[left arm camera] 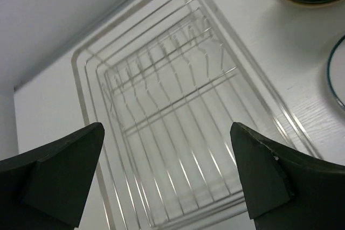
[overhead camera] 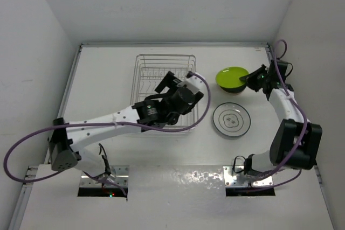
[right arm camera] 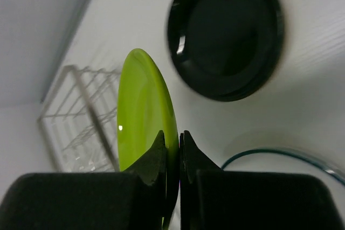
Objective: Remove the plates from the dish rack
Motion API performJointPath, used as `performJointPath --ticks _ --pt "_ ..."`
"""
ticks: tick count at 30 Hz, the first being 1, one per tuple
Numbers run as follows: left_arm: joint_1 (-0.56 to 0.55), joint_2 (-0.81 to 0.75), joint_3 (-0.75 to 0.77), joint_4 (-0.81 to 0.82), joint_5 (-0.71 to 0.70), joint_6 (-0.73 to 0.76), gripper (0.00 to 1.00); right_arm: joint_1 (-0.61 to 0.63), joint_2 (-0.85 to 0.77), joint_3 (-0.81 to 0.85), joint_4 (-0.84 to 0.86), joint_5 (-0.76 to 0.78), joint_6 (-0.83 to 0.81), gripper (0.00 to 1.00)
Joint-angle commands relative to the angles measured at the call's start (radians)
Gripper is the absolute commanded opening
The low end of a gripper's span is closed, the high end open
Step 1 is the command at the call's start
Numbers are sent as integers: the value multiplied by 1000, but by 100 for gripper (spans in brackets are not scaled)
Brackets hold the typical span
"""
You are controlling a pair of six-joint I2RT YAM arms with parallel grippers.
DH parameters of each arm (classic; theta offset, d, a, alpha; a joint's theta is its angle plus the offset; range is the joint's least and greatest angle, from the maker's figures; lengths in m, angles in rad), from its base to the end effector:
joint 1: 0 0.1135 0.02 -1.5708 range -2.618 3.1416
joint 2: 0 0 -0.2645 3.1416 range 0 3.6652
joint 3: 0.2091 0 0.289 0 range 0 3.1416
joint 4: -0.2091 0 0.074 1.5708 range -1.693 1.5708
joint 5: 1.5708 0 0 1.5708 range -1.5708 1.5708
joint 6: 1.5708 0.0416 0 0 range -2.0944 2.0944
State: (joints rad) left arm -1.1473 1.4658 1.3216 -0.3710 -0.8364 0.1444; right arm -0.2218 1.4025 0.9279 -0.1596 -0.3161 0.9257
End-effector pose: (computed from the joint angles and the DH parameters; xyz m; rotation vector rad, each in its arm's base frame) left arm 0.1799 -0.3240 0.3451 0.7313 1.7671 0.2027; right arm 0.3404 -0.0635 0.2312 1.0741 1.9978 0.7325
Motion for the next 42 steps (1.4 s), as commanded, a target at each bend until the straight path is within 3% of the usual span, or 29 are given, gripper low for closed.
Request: performJointPath --ticks 1,5,9,11,12,13,15,18,22,27,31,35,39,42 --pt "72 -111 -44 -199 -18 -314 100 -5 67 74 22 161 -109 0" --pt "142 -202 -117 -235 51 -364 100 -11 205 127 31 218 -134 0" --pt "150 -262 -157 -296 62 -413 100 -11 288 193 32 219 -148 7" --pt "150 -291 -177 -316 66 -420 100 -11 318 233 22 222 -172 30" --pt "150 -300 -182 -330 66 -436 100 -11 329 253 8 227 -180 46" --pt "150 -311 -194 -348 65 -442 100 -11 340 276 -35 232 -189 78" --pt "152 -354 -212 -355 60 -451 100 -7 389 354 -89 227 -218 99" --pt "181 -409 -258 -315 66 -434 100 18 467 483 -250 280 -275 99" --pt "283 -409 -272 -223 201 -416 100 56 569 658 -485 388 -314 99" --pt "483 -394 -265 -140 336 -473 100 76 529 641 -495 411 -307 99" --pt "653 -394 -248 -94 385 -500 100 127 328 493 -415 486 -381 99" --pt "901 -381 -234 -68 529 -493 100 260 -33 259 -354 658 -540 99" --pt "948 -371 -210 -94 475 -456 100 384 -308 80 -294 701 -640 99" --pt "952 -400 -222 -111 438 -450 100 391 -446 45 -382 701 -665 99"
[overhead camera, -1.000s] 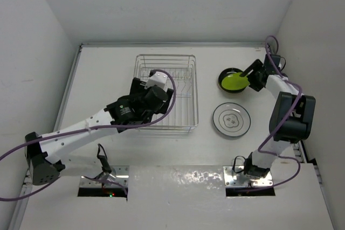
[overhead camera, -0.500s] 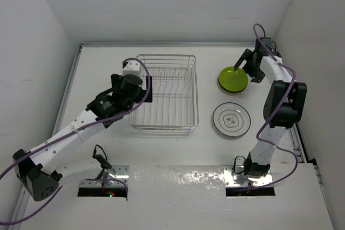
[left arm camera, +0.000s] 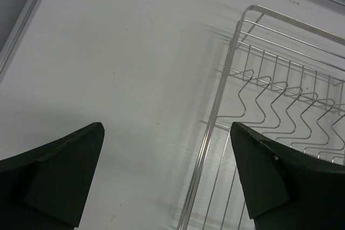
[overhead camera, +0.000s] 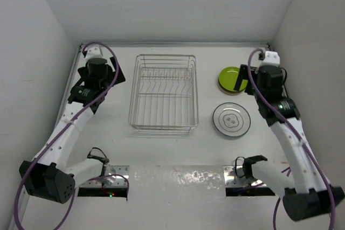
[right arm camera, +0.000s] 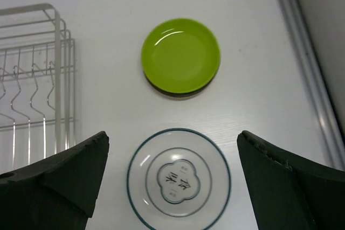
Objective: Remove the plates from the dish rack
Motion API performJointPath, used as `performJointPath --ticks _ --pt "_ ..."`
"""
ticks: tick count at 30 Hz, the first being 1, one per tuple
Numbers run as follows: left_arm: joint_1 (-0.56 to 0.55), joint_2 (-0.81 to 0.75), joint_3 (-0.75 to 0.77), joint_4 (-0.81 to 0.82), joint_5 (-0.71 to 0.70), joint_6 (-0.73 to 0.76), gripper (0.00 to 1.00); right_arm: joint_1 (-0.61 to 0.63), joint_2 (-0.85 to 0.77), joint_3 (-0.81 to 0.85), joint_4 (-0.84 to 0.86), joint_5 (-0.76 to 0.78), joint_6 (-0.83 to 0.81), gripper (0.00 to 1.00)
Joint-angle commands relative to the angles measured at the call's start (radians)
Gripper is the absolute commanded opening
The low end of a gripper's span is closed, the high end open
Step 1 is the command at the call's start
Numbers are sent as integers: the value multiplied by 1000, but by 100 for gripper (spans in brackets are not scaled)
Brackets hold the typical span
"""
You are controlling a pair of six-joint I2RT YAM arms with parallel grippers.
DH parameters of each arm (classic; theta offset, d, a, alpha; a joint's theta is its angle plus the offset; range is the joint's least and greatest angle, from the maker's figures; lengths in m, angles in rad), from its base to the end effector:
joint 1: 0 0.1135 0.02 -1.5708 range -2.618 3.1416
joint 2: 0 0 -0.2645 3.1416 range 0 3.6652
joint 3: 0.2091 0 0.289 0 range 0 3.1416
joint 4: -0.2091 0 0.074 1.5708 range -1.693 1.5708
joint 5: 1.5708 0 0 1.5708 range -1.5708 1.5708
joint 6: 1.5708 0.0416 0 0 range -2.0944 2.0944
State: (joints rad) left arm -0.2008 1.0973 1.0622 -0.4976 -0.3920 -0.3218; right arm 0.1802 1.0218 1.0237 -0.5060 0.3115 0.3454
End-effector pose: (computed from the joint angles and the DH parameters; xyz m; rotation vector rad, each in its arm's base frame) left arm 0.2784 -0.0405 0.3418 -0.3556 2.0296 0.0905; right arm 0.2620 0.0348 0.3448 0.3568 2.0172 0.0036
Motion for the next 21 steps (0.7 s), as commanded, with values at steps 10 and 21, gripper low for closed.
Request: performJointPath --ticks 10,21 --pt "6 -287 -108 -44 -110 50 100 -10 -389 -8 -316 104 -186 99" --pt "6 -661 -272 -64 -110 18 100 -10 -543 -17 -464 75 -227 99"
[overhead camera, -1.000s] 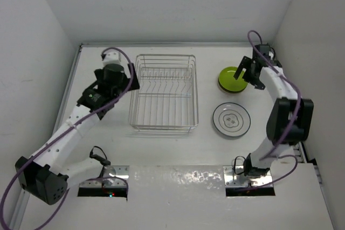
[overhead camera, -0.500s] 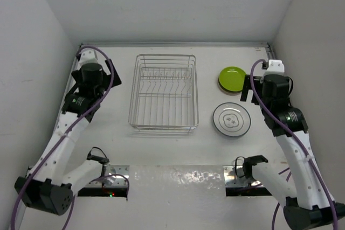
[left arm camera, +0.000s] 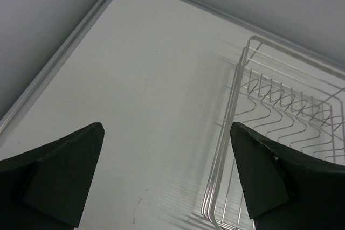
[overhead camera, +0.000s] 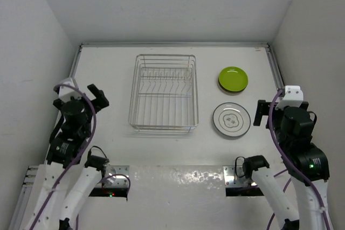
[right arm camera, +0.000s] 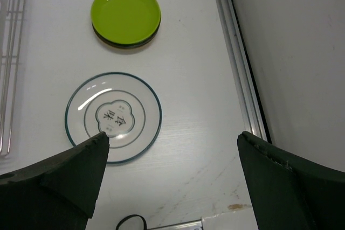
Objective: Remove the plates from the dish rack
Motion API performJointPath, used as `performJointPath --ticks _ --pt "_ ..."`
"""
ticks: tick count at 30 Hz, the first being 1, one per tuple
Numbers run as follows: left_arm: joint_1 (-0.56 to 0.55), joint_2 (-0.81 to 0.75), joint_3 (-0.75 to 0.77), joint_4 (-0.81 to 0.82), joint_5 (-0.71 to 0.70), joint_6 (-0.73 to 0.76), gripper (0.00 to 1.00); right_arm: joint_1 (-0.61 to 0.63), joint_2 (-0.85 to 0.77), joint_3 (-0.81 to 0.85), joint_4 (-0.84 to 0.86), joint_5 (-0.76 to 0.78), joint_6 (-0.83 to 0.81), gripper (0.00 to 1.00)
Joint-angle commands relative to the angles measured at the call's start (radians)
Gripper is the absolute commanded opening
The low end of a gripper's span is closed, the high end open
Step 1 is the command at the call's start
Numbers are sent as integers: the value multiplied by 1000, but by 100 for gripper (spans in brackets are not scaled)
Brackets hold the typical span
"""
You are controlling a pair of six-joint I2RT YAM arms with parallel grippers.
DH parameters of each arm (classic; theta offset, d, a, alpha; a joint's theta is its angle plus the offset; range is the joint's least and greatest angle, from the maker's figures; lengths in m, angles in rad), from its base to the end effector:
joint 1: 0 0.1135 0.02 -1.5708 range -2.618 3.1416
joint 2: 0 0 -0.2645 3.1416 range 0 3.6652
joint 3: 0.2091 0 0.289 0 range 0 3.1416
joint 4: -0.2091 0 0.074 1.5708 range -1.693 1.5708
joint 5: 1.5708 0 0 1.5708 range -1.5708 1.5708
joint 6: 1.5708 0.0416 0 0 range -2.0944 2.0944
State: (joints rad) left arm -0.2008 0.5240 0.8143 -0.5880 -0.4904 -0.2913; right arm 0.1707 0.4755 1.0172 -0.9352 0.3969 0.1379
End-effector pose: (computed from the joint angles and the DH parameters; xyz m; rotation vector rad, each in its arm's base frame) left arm 0.1514 -0.0108 0.3518 -0.4148 1.7865 0.1130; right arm 0.1012 0.0011 0.3887 0.2262 1.9234 -0.1845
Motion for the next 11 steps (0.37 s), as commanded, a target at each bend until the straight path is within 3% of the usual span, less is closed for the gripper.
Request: performJointPath --ticks 1,11 --pt "6 -108 -33 36 -8 -2 100 1 2 -14 -33 -21 -18 99" --pt "6 -147 -69 50 -17 -16 100 0 17 -54 -7 -38 -3 99"
